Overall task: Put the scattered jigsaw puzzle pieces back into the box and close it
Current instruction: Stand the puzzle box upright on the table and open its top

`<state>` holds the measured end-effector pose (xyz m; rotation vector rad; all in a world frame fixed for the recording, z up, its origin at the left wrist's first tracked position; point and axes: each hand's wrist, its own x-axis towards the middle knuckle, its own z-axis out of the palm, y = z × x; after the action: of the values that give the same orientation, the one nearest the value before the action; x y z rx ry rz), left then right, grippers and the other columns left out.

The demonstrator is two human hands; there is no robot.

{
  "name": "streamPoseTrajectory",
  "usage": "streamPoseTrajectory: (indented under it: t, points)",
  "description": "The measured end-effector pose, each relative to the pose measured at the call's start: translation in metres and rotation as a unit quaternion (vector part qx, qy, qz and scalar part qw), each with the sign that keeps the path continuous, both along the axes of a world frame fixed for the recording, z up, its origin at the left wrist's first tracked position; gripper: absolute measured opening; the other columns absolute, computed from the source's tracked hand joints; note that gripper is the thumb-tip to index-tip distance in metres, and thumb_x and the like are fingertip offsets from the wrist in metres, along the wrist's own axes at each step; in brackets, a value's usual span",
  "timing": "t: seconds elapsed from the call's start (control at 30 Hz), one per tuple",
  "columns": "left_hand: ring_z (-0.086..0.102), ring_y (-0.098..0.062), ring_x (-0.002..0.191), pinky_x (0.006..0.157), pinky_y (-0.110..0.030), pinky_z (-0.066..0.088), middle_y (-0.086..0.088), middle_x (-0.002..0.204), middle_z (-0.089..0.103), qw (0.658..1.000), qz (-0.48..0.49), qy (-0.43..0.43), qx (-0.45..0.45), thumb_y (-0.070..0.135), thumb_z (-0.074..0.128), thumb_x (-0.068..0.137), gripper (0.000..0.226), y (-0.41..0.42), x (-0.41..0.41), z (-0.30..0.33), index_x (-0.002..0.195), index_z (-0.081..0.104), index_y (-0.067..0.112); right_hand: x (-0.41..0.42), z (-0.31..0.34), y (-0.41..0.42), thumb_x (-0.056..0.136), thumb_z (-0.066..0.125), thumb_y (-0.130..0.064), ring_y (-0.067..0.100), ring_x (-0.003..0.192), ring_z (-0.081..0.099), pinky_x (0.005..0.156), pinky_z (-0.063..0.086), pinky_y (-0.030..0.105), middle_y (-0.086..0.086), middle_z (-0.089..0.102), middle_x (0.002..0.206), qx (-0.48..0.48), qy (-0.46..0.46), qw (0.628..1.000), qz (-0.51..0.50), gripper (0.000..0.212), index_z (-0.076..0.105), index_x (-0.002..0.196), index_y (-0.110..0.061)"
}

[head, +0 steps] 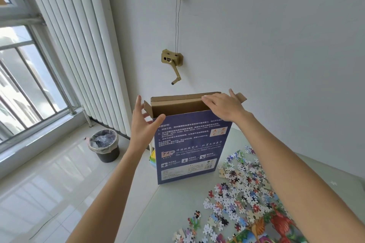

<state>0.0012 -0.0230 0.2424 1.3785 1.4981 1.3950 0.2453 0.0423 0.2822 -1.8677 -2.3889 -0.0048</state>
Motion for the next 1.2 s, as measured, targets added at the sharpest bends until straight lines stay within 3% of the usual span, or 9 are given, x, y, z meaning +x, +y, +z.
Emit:
streamPoseTrajectory:
  t: [0.13, 0.3, 0.47, 0.67, 0.8, 0.87, 0.93, 1.07, 1.2]
  points:
    - [0.037, -0.004, 0.112, 0.056, 0.001, 0.039, 0.002, 0.152, 0.023, 1.0, -0.004, -0.001, -0.007, 0.024, 0.069, 0.082, 0.083, 0.001, 0.001, 0.002, 0.147, 0.016, 0.029, 0.004, -0.001, -0.005, 0.098, 0.012, -0.05, 0.015, 0.136, 0.031, 0.115, 0.003, 0.053, -0.007, 0.04, 0.145, 0.017, 0.008, 1.0, 0.007, 0.053, 0.038, 0.139, -0.03]
    - [0.038, -0.007, 0.115, 0.056, 0.004, 0.039, 0.002, 0.148, 0.033, 1.0, -0.015, -0.008, -0.002, 0.023, 0.068, 0.083, 0.076, 0.001, -0.001, 0.003, 0.145, 0.024, 0.025, 0.008, -0.006, -0.011, 0.099, 0.022, -0.045, 0.017, 0.138, 0.027, 0.113, 0.009, 0.052, -0.003, 0.034, 0.149, 0.09, 0.04, 0.995, 0.015, 0.045, 0.04, 0.137, -0.03]
    - [0.037, -0.005, 0.115, 0.061, -0.003, 0.035, 0.003, 0.148, 0.034, 1.0, -0.016, 0.004, -0.002, 0.028, 0.067, 0.084, 0.073, 0.0, -0.003, 0.002, 0.144, 0.025, 0.028, 0.014, -0.009, -0.017, 0.098, 0.036, -0.041, 0.021, 0.13, 0.039, 0.105, 0.034, 0.041, 0.002, 0.044, 0.142, 0.159, 0.078, 0.984, 0.027, 0.042, 0.046, 0.134, -0.022]
    - [0.038, -0.007, 0.116, 0.07, -0.007, 0.034, 0.001, 0.148, 0.032, 1.0, -0.006, 0.011, 0.01, 0.029, 0.065, 0.085, 0.071, -0.002, -0.002, 0.004, 0.144, 0.025, 0.026, 0.015, -0.009, -0.026, 0.098, 0.041, -0.034, 0.019, 0.121, 0.048, 0.093, 0.042, 0.031, 0.001, 0.055, 0.13, 0.202, 0.103, 0.973, 0.04, 0.037, 0.053, 0.128, -0.017]
    - [0.048, -0.007, 0.112, 0.094, -0.03, 0.045, 0.005, 0.135, 0.048, 0.996, 0.065, -0.007, 0.063, 0.031, 0.064, 0.086, 0.06, -0.005, -0.005, 0.004, 0.139, 0.037, 0.023, 0.015, -0.01, -0.034, 0.097, 0.042, -0.033, 0.019, 0.116, 0.052, 0.089, 0.044, 0.029, 0.0, 0.059, 0.125, 0.209, 0.113, 0.97, 0.05, 0.035, 0.055, 0.126, -0.016]
    - [0.052, -0.007, 0.11, 0.097, -0.04, 0.046, 0.01, 0.123, 0.055, 0.986, 0.122, -0.022, 0.114, 0.033, 0.06, 0.087, 0.045, -0.011, -0.005, 0.004, 0.129, 0.047, 0.022, 0.015, -0.009, -0.043, 0.096, 0.048, -0.028, 0.021, 0.109, 0.058, 0.084, 0.047, 0.03, 0.003, 0.064, 0.117, 0.232, 0.118, 0.964, 0.058, 0.032, 0.056, 0.124, -0.014]
    - [0.056, -0.009, 0.105, 0.092, -0.039, 0.047, 0.01, 0.112, 0.06, 0.973, 0.145, -0.021, 0.178, 0.029, 0.055, 0.089, 0.032, -0.023, 0.001, 0.007, 0.119, 0.053, 0.02, 0.016, -0.011, -0.061, 0.094, 0.051, -0.022, 0.022, 0.094, 0.063, 0.075, 0.048, 0.027, 0.005, 0.069, 0.104, 0.272, 0.119, 0.952, 0.069, 0.028, 0.059, 0.119, -0.012]
    - [0.062, -0.007, 0.086, 0.076, -0.024, 0.049, 0.011, 0.09, 0.065, 0.965, 0.062, 0.031, 0.255, 0.02, 0.051, 0.092, 0.013, -0.054, 0.033, 0.006, 0.103, 0.058, 0.023, 0.027, -0.027, -0.114, 0.091, 0.052, -0.019, 0.016, 0.071, 0.065, 0.062, 0.046, 0.019, 0.003, 0.071, 0.085, 0.313, 0.099, 0.942, 0.07, 0.025, 0.064, 0.111, -0.008]
    - [0.059, 0.003, 0.077, 0.069, -0.011, 0.047, 0.016, 0.088, 0.064, 0.954, -0.142, 0.182, 0.193, 0.035, 0.048, 0.092, 0.019, -0.084, 0.089, -0.022, 0.1, 0.062, 0.025, 0.057, -0.072, -0.187, 0.09, 0.048, -0.015, 0.007, 0.051, 0.055, 0.05, 0.031, 0.007, -0.002, 0.065, 0.065, 0.223, 0.123, 0.967, 0.006, 0.02, 0.065, 0.099, -0.009]
